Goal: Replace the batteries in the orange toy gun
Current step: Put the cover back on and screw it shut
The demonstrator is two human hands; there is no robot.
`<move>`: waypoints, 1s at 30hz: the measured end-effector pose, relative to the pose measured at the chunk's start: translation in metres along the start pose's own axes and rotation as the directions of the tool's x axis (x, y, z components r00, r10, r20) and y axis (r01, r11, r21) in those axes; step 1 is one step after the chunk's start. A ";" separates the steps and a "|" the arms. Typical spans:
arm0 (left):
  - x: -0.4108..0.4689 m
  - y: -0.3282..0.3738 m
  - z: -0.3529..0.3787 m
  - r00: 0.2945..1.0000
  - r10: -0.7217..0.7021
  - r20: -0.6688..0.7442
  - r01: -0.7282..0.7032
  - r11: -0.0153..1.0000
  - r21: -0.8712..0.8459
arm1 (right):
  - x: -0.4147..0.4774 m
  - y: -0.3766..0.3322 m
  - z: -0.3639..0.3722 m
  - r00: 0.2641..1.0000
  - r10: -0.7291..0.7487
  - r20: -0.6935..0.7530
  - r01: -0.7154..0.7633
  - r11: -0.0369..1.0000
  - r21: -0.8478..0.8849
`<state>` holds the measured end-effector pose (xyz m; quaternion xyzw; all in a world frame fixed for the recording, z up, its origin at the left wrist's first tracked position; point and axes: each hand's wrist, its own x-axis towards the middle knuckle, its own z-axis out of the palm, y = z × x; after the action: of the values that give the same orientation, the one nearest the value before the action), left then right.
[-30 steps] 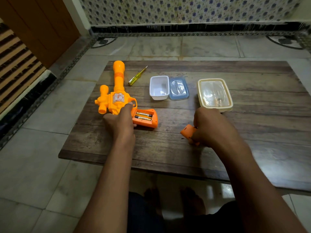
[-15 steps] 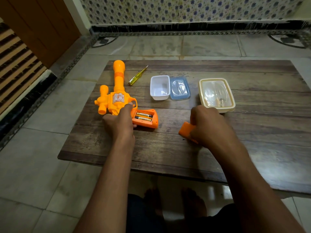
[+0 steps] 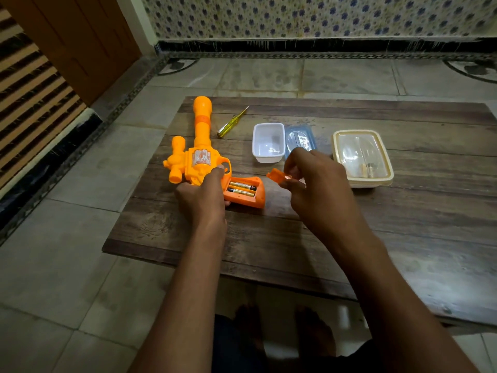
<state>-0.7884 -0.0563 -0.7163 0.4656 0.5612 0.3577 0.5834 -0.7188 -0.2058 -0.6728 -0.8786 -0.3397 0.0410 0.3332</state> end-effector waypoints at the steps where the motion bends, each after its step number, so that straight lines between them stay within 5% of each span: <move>1: 0.000 0.000 0.000 1.000 0.001 0.000 -0.001 1.000 -0.002 | 0.002 0.001 0.006 0.999 -0.011 -0.036 0.014 0.996 0.086; 4: 0.000 0.000 -0.001 1.000 -0.003 0.000 0.003 1.000 0.000 | 0.009 0.005 0.023 0.988 -0.022 -0.150 0.059 0.966 0.251; 8: 0.000 0.000 0.000 1.000 0.008 -0.004 -0.008 1.000 -0.006 | 0.017 0.002 0.040 0.993 -0.008 -0.122 0.054 0.925 0.377; 17: 0.002 -0.001 -0.001 1.000 0.001 -0.003 -0.001 1.000 0.004 | 0.021 -0.001 0.038 0.995 -0.049 0.086 0.035 0.986 0.163; 24: 0.003 -0.001 -0.001 1.000 -0.009 0.013 0.009 1.000 -0.012 | 0.022 0.000 0.027 0.957 -0.178 0.231 0.187 0.982 -0.015; 30: 0.005 -0.002 -0.003 1.000 -0.026 0.002 0.026 0.998 -0.065 | 0.014 0.003 0.028 0.969 -0.246 -0.026 0.248 0.966 0.068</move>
<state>-0.7907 -0.0515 -0.7199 0.4393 0.5547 0.3679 0.6033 -0.7148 -0.1826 -0.6943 -0.8173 -0.4420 0.0037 0.3695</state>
